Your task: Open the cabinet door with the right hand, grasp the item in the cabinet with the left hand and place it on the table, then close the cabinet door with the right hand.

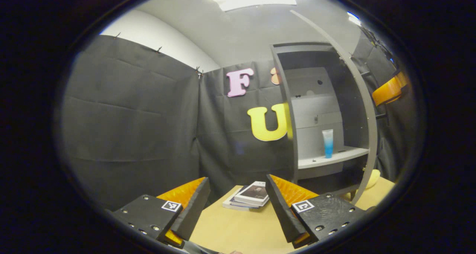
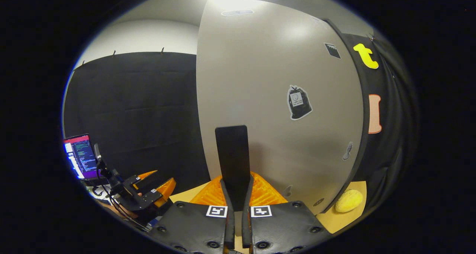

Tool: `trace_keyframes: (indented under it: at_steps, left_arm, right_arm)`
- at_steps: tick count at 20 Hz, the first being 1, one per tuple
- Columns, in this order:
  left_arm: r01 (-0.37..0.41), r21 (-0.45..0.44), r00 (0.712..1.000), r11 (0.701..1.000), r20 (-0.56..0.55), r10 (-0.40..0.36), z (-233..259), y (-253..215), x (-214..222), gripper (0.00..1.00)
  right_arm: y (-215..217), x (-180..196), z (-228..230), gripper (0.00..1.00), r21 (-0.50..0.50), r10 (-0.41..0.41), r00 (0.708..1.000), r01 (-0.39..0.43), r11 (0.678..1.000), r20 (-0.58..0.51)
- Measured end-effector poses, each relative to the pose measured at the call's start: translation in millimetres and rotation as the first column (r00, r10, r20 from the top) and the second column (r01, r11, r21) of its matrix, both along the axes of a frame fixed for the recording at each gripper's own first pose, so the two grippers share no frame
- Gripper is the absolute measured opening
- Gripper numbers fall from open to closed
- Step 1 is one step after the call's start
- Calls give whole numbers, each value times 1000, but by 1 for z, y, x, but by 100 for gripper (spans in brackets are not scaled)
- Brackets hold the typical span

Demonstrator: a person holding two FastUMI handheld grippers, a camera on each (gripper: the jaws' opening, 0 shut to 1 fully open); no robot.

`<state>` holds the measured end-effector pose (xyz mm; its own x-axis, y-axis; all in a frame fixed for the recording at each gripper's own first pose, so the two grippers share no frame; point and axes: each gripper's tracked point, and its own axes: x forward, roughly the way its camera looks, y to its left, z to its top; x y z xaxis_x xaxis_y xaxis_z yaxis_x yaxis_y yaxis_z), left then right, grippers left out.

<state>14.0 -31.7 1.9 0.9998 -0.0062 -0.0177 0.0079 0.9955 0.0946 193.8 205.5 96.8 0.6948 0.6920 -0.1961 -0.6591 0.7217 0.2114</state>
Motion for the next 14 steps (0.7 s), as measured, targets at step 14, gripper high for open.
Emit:
trace_keyframes:
  at_steps: [14]
  left_arm:
    - [219, -42, 975, 975, -14, -220, -7, -135, -16, 90]
  right_arm:
    - [-51, -5, 2, 6, 7, -152, 987, 152, 988, 51]
